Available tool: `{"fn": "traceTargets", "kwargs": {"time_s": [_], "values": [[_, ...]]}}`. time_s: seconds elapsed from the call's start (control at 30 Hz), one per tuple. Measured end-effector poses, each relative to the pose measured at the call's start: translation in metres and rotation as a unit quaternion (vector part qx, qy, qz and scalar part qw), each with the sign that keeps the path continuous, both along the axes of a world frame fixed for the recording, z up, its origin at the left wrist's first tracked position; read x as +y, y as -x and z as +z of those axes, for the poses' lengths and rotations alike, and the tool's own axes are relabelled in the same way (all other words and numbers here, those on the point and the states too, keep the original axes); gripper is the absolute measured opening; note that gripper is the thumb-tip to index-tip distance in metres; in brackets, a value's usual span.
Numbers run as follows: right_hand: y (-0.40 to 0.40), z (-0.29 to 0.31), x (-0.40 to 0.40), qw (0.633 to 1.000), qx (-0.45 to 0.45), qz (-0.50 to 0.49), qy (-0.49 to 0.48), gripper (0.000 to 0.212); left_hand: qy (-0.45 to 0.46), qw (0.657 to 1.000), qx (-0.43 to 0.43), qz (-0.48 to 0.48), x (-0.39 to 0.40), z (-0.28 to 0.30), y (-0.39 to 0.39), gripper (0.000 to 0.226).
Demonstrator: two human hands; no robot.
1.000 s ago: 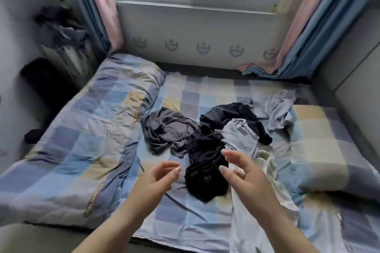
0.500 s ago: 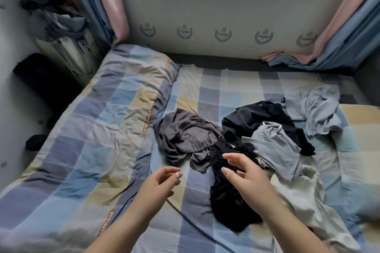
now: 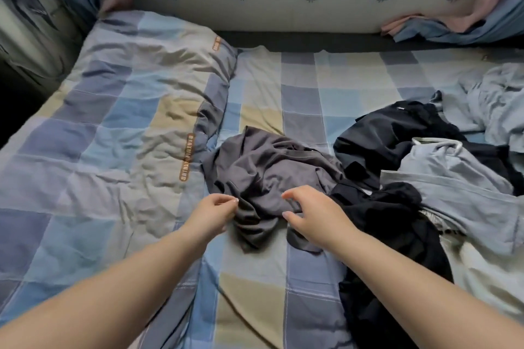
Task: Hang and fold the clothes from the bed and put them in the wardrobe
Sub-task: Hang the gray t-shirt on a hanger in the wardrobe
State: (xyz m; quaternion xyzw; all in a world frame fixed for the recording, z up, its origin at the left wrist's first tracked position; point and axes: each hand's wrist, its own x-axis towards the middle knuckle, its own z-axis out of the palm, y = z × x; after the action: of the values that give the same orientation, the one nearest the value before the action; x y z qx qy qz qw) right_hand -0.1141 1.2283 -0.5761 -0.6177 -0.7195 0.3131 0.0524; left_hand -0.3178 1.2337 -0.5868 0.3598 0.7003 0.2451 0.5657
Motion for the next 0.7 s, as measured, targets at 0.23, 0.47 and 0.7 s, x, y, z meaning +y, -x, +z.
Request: {"fn": "traceTargets", "kwargs": {"time_s": [0.23, 0.47, 0.7], "values": [[0.046, -0.122, 0.062, 0.996, 0.056, -0.052, 0.045, 0.055, -0.161, 0.966, 0.184, -0.083, 0.064, -0.117, 0.014, 0.047], [0.074, -0.181, 0.08, 0.932, 0.282, -0.2, 0.112, 0.069, -0.145, 0.985, 0.086, -0.03, 0.083, -0.165, 0.011, 0.091], [0.085, -0.152, 0.052, 0.878, 0.329, -0.342, 0.071, 0.067, -0.059, 0.973, -0.094, -0.202, 0.029, -0.113, 0.009, 0.049]]}}
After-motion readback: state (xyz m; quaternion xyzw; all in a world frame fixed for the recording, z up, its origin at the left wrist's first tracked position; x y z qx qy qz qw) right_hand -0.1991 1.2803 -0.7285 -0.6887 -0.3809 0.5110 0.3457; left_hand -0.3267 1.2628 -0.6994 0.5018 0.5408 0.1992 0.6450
